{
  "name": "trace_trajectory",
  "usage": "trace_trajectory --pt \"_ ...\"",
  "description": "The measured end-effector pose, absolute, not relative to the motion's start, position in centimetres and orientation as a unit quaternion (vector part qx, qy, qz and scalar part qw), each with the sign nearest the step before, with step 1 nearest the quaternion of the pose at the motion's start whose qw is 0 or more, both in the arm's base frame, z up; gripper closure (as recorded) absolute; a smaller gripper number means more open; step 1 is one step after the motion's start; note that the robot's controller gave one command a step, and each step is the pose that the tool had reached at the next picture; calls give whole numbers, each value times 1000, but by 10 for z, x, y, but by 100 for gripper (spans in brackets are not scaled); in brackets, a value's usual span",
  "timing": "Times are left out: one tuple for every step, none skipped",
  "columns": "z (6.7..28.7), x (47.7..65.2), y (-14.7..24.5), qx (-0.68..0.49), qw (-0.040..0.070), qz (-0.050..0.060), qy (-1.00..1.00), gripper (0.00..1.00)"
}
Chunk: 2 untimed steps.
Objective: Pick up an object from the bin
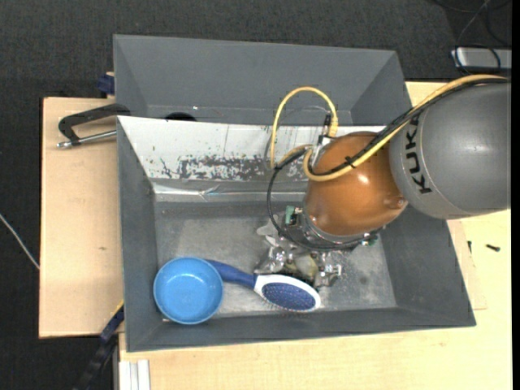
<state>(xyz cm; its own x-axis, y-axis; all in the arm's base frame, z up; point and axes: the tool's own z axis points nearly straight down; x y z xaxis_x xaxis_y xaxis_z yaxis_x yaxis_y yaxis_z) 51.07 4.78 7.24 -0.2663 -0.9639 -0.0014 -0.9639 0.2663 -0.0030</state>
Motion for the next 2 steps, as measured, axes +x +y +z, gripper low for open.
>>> trace_trajectory --pt "73 504 86 -618 4 -3 786 0" --pt "72 509 138 -563 -4 -5 826 0"
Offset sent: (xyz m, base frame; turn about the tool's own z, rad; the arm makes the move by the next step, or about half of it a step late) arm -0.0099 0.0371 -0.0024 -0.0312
